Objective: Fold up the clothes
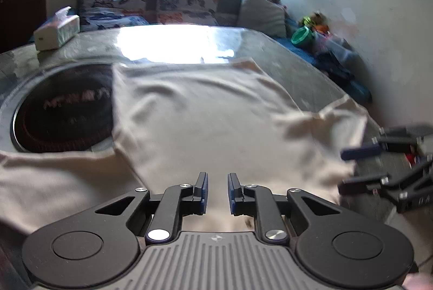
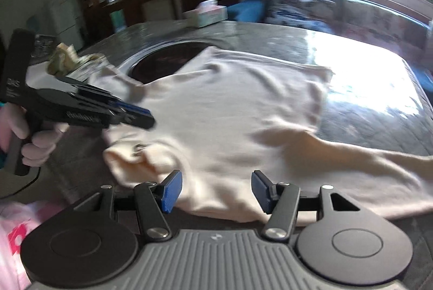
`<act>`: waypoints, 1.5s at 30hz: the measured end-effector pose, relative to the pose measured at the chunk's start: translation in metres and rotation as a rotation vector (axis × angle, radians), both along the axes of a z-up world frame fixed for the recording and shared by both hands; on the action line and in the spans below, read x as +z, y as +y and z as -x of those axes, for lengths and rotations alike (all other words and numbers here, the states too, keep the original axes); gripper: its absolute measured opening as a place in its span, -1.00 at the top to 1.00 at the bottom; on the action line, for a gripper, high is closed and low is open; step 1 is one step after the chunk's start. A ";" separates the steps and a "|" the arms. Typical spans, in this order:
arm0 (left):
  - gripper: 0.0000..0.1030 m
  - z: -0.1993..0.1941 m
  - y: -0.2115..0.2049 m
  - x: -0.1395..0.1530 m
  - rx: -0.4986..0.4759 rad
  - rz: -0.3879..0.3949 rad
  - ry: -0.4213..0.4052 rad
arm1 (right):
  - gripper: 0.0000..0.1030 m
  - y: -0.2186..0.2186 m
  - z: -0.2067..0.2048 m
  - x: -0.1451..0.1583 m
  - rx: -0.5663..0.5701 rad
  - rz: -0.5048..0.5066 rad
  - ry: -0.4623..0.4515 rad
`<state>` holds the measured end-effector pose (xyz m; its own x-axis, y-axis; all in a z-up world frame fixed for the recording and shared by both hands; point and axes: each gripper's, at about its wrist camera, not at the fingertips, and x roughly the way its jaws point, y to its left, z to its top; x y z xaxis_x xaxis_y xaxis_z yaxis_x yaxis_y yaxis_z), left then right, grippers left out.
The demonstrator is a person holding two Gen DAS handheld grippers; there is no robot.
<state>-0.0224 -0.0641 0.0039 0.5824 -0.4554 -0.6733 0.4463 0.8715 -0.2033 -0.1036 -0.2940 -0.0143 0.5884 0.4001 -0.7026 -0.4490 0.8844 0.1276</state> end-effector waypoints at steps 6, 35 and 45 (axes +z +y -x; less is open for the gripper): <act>0.67 -0.054 -0.001 0.010 0.095 0.033 -0.056 | -0.12 -0.021 -0.013 -0.009 -0.078 -0.002 0.009; 0.54 -0.127 0.014 -0.016 0.297 -0.059 0.002 | -0.18 -0.056 -0.029 -0.017 -0.209 -0.021 0.022; 0.04 -0.056 -0.040 0.001 0.070 -0.018 -0.025 | -0.36 -0.085 -0.029 -0.021 -0.379 0.000 -0.009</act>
